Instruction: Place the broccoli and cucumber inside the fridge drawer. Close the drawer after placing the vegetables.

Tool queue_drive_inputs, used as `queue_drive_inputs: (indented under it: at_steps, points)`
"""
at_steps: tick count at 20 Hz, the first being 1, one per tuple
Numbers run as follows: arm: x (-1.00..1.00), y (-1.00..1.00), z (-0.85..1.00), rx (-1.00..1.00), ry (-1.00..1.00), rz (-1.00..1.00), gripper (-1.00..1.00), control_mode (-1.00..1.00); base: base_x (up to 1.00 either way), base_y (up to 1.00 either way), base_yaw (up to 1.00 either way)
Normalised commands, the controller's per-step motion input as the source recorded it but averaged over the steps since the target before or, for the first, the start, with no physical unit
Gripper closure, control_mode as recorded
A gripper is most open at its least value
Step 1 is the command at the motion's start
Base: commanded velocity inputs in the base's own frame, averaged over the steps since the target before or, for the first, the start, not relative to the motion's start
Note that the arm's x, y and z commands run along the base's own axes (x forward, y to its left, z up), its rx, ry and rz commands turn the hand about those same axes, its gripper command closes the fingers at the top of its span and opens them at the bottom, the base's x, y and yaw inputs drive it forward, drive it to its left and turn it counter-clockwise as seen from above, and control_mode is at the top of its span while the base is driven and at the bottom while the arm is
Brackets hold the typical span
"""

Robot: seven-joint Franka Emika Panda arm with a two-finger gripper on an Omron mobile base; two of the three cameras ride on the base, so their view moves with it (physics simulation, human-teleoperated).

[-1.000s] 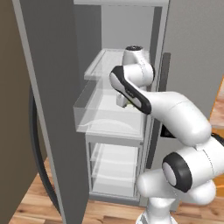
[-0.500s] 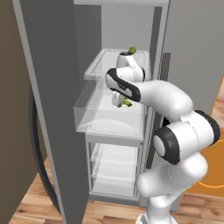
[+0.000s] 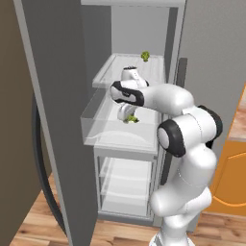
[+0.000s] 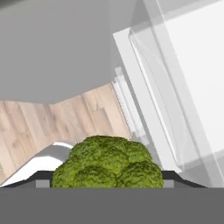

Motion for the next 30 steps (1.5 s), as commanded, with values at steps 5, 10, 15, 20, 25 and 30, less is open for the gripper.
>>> queue_drive_inputs:
  at_steps: [5, 10, 15, 20, 25, 30]
  points:
    - [0.06, 0.02, -0.59, 0.00, 0.08, 0.00, 1.00, -1.00, 0.00, 0.00, 0.00]
    - [-0.05, 0.00, -0.21, 0.00, 0.09, 0.00, 1.00, -1.00, 0.00, 0.00, 0.00]
    - [-0.07, 0.04, 0.00, 0.00, 0.14, 0.00, 1.00, -1.00, 0.00, 0.00, 0.00]
    - [-0.37, 0.00, -0.07, 0.00, 0.02, 0.00, 1.00, -1.00, 0.00, 0.00, 0.00]
    - [-0.18, 0.03, -0.10, 0.00, -0.06, 0.00, 1.00, -1.00, 0.00, 0.00, 0.00]
    - [-0.14, 0.02, 0.00, 0.00, -0.10, 0.00, -1.00, -1.00, 0.00, 0.00, 0.00]
